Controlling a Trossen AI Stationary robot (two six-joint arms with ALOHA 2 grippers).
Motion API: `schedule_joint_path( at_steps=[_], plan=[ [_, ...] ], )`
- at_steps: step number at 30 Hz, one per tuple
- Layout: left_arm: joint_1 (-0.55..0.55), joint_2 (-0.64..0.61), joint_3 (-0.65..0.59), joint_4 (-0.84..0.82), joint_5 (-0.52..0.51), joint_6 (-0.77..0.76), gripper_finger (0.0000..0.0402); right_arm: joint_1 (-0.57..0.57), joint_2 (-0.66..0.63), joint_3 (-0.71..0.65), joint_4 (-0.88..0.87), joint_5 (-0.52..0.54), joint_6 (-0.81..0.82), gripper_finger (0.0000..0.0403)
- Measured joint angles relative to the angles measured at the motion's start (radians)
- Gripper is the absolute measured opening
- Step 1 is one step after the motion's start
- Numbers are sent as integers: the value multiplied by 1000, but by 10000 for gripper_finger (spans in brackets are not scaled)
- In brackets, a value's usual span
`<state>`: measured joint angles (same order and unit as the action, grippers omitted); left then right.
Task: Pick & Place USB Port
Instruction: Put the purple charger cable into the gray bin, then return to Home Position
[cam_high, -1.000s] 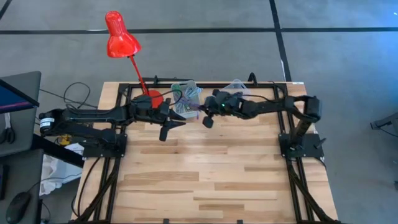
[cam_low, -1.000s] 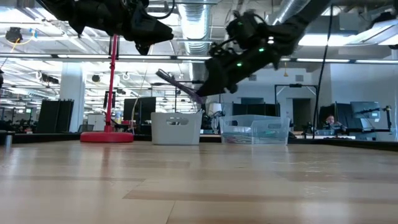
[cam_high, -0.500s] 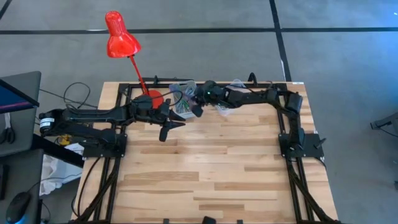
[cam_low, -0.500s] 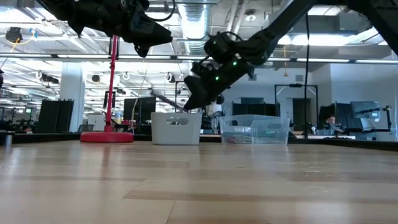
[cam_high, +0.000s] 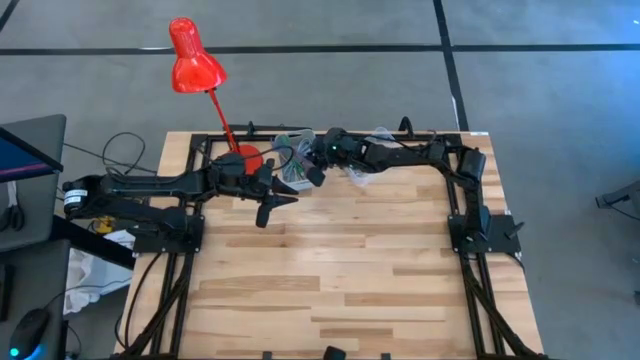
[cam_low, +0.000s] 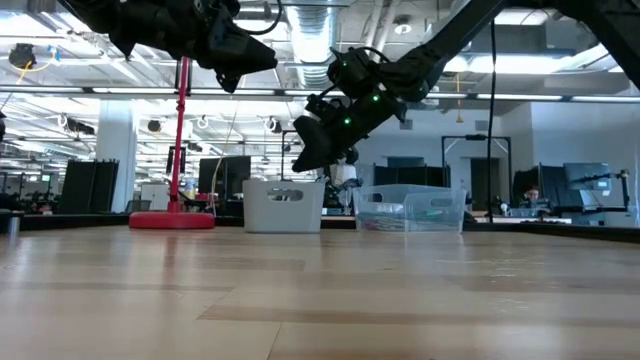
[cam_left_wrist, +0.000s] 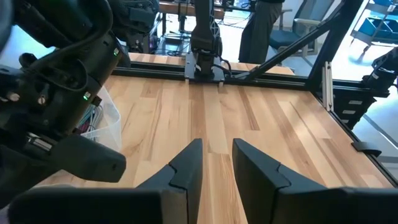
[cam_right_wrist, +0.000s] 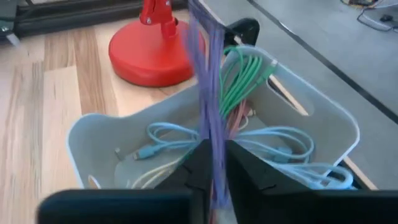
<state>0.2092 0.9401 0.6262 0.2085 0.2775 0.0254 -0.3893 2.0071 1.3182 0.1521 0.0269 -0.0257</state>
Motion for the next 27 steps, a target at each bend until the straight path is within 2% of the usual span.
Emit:
schedule_joint_path(
  at_steps=[6, 10, 15, 19, 27],
  plan=[
    [0, 0, 0, 0, 0, 0, 88, 3, 0, 0, 10, 2, -5, 75],
    [0, 0, 0, 0, 0, 0, 88, 3, -13, -1, -29, -4, -8, 87],
    [0, 0, 0, -2, 0, 25, 88, 23, -96, -1, -140, -4, -48, 82],
    [0, 0, 0, -4, 0, 55, 88, 47, -185, -25, -150, -9, -114, 73],
    [33, -6, -1, -66, 1, 135, 56, 76, -372, -186, -127, -29, -168, 69]
  ],
)
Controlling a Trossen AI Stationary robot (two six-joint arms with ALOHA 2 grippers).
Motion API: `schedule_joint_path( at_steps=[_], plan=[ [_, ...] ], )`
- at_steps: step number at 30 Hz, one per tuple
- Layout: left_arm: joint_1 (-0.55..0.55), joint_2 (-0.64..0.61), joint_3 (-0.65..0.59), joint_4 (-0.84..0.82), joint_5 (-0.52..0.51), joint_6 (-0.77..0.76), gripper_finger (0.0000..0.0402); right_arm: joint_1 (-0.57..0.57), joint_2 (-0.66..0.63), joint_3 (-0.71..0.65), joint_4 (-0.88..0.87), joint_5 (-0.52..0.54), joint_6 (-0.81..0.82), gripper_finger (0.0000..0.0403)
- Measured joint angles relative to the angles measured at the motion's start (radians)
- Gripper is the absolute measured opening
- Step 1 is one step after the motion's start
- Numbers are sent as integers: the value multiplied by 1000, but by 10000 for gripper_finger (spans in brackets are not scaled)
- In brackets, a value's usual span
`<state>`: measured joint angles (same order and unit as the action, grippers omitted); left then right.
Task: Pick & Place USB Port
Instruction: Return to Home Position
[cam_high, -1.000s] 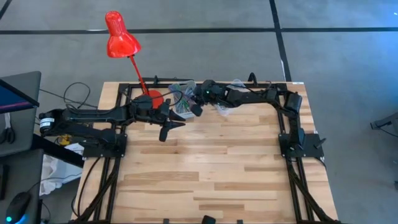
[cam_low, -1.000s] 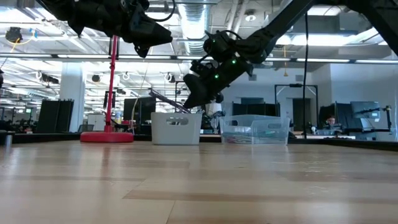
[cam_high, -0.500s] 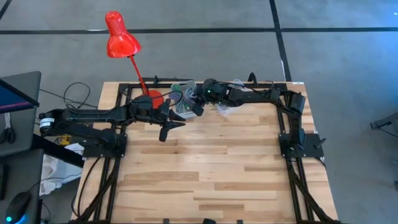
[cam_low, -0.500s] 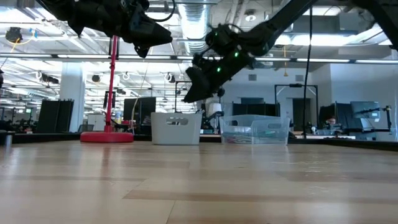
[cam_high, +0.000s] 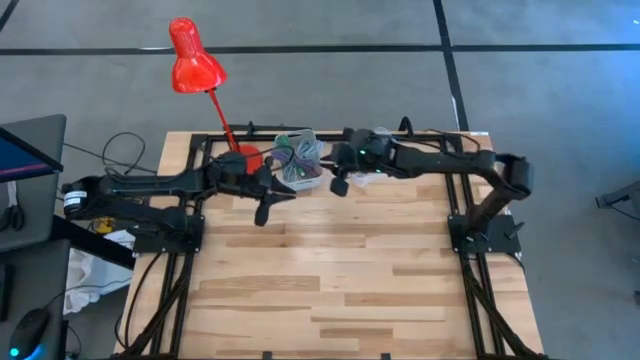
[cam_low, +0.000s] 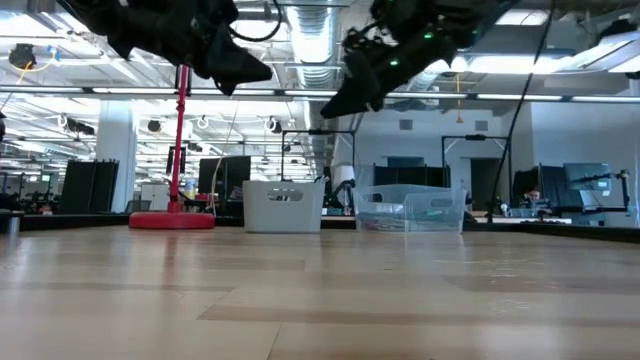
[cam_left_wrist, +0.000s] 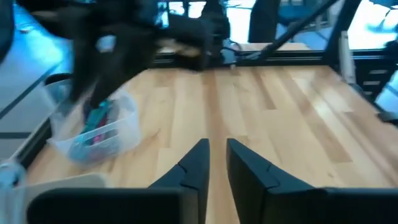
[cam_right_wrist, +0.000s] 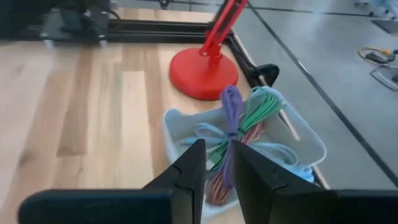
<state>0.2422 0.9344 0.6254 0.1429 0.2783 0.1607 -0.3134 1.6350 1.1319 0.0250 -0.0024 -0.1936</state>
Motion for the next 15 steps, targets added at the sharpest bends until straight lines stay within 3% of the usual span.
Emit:
schedule_joint_path(
  at_steps=[8, 15],
  plan=[
    [79, -33, -18, -48, -2, 24, 9, 26, -238, -297, 170, -30, 9, 69],
    [58, -203, -208, 52, 20, 30, 12, 87, -445, -477, 214, -27, 38, 69]
  ],
)
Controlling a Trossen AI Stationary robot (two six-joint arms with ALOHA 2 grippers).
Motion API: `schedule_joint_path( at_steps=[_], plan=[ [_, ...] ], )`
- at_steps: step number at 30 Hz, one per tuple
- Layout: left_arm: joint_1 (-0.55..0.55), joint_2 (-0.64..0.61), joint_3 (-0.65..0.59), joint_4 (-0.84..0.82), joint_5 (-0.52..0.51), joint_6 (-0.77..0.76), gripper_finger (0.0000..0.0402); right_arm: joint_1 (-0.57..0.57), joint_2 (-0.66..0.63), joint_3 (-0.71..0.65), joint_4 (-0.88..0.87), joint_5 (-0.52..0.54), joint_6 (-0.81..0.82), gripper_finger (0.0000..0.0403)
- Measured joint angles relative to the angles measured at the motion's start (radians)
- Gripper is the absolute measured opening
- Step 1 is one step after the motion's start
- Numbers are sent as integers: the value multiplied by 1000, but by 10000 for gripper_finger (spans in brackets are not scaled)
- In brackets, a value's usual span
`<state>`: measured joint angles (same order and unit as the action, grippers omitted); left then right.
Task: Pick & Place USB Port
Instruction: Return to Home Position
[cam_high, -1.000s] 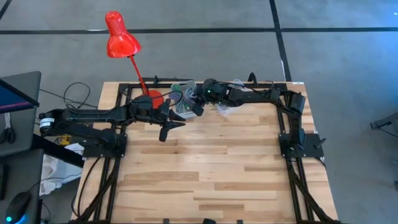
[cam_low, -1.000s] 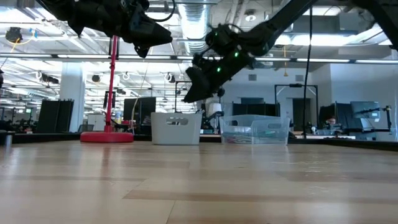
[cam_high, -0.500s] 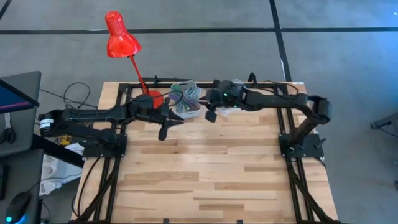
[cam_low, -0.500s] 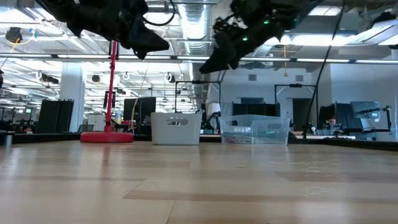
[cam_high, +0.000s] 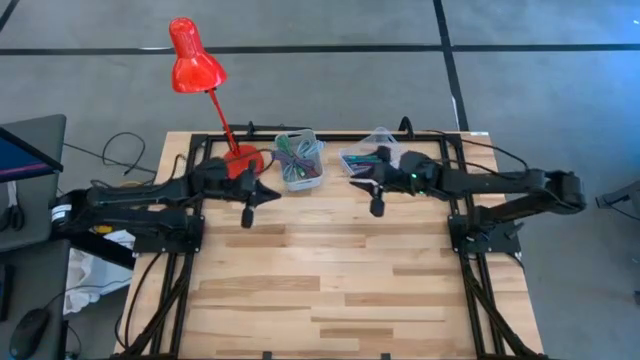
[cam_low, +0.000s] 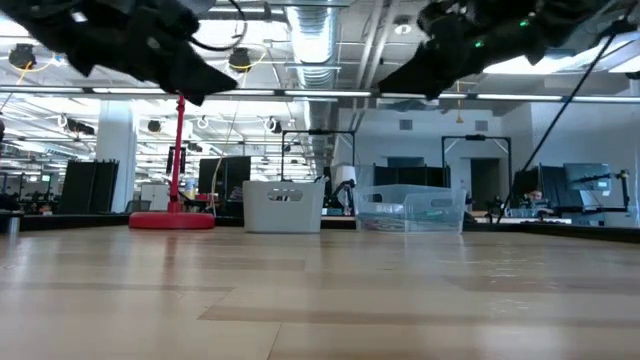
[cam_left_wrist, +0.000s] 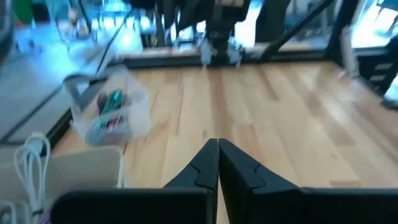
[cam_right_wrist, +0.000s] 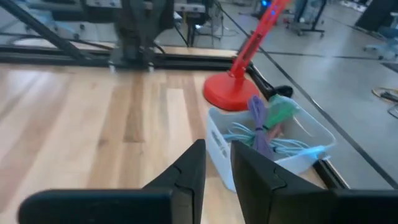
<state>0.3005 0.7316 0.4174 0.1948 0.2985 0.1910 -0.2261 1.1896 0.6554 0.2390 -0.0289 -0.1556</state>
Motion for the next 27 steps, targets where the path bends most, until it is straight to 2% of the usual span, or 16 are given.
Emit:
schedule_joint_path(
  at_steps=[9, 16, 19, 27],
  plan=[
    [-14, -277, -184, 46, 5, -50, 7, 127, -201, -46, -174, -25, 24, 69],
    [-14, -404, -274, 45, 3, -59, 8, 220, -324, -47, -298, -11, 33, 69],
    [-15, -443, -303, 50, 14, -60, 7, 247, -381, -93, -277, 26, 29, 69],
    [-15, -559, -334, 53, 92, -72, 7, 301, -589, -366, -31, 62, 101, 69]
  ],
)
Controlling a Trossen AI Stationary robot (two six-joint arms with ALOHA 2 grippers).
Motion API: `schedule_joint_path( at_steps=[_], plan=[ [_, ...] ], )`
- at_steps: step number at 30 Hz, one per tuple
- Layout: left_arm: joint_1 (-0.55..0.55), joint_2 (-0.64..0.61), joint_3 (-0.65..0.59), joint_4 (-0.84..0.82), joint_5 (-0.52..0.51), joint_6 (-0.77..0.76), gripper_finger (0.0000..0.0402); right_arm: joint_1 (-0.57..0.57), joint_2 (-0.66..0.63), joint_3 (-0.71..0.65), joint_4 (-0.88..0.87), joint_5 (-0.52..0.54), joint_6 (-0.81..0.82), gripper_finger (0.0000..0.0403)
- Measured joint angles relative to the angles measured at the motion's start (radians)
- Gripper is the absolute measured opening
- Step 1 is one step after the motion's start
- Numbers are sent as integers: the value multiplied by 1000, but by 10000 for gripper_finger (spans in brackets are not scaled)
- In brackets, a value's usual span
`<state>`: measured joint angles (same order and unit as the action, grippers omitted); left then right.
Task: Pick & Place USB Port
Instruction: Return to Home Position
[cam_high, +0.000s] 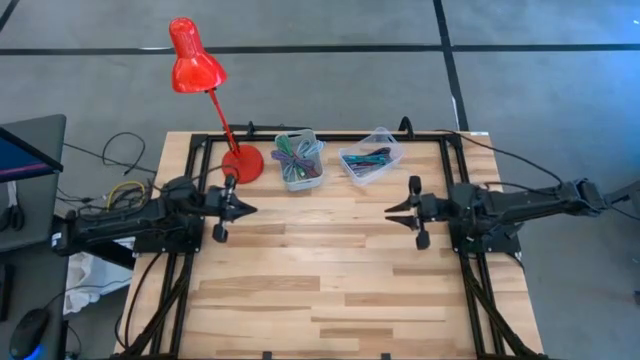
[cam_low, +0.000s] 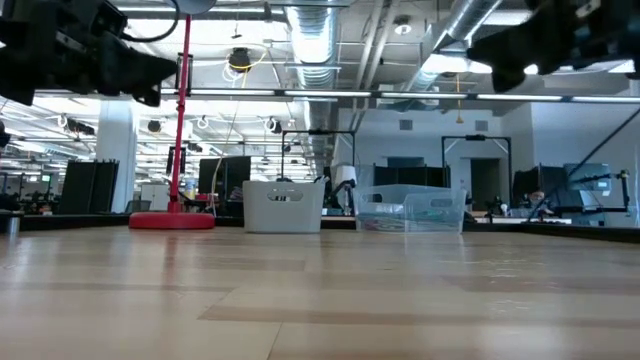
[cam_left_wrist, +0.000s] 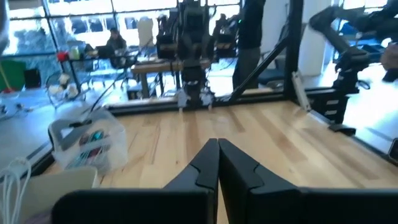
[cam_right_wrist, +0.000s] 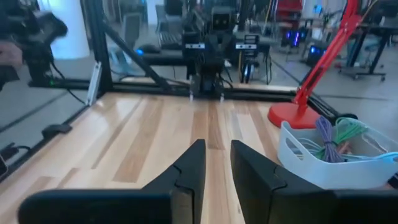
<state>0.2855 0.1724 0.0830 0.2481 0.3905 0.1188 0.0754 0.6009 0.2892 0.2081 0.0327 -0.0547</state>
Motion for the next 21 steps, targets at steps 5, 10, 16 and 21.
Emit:
schedule_joint_path(
  at_steps=[5, 10, 16, 21],
  plan=[
    [0, -55, 0, -13, 25, 0, 8, 39, -137, -69, -43, 97, 11, 69],
    [0, -102, -1, -138, 30, -3, 8, 88, -277, -103, -133, 141, -2, 69],
    [0, -131, -2, -190, 31, 5, 9, 132, -416, -148, -206, 212, 3, 69],
    [0, -134, -2, -232, 31, 13, 10, 157, -495, -200, -210, 265, 3, 69]
  ],
)
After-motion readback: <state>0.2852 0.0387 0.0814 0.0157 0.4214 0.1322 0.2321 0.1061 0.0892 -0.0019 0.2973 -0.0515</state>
